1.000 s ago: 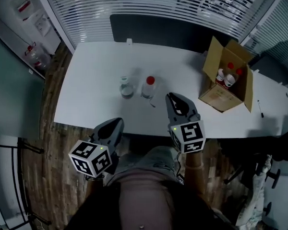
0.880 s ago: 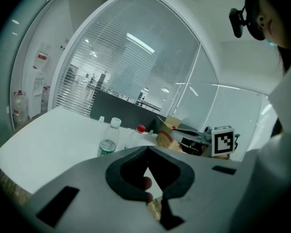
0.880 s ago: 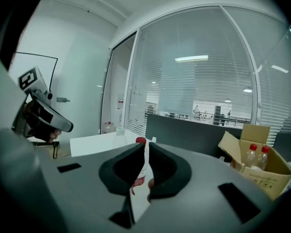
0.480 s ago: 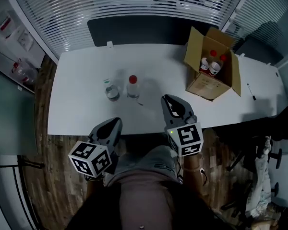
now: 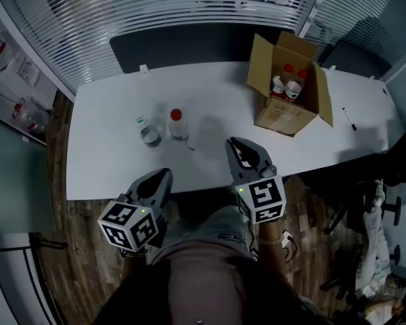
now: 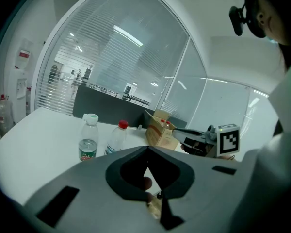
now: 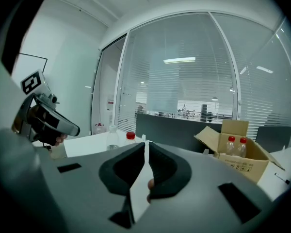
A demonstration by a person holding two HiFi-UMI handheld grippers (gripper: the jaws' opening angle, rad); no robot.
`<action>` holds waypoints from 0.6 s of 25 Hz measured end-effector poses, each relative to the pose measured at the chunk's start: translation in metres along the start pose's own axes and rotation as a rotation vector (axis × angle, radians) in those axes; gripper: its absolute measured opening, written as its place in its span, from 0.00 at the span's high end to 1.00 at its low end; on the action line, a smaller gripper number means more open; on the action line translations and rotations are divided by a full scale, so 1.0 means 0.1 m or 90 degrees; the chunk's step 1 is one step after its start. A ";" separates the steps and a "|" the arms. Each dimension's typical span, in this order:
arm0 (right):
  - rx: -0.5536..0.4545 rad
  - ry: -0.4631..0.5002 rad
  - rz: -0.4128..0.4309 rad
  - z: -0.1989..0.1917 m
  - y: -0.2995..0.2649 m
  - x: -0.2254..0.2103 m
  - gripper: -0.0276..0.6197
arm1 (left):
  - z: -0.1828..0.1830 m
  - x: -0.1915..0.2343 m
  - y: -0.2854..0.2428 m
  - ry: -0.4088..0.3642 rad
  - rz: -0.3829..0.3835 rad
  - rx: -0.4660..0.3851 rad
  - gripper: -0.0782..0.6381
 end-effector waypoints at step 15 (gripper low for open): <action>0.021 -0.080 -0.068 -0.32 0.48 -0.63 0.89 | 0.09 -0.56 -0.62 -0.048 -0.092 0.055 0.88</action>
Point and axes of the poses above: the fingertips, and each gripper's own axes: y backward along the fingers, x to its left, z out of its top, the point moved 3 cm from there along y, backward along the fingers, and after that the axes turned 8 degrees about x, right-handed, at the moved point
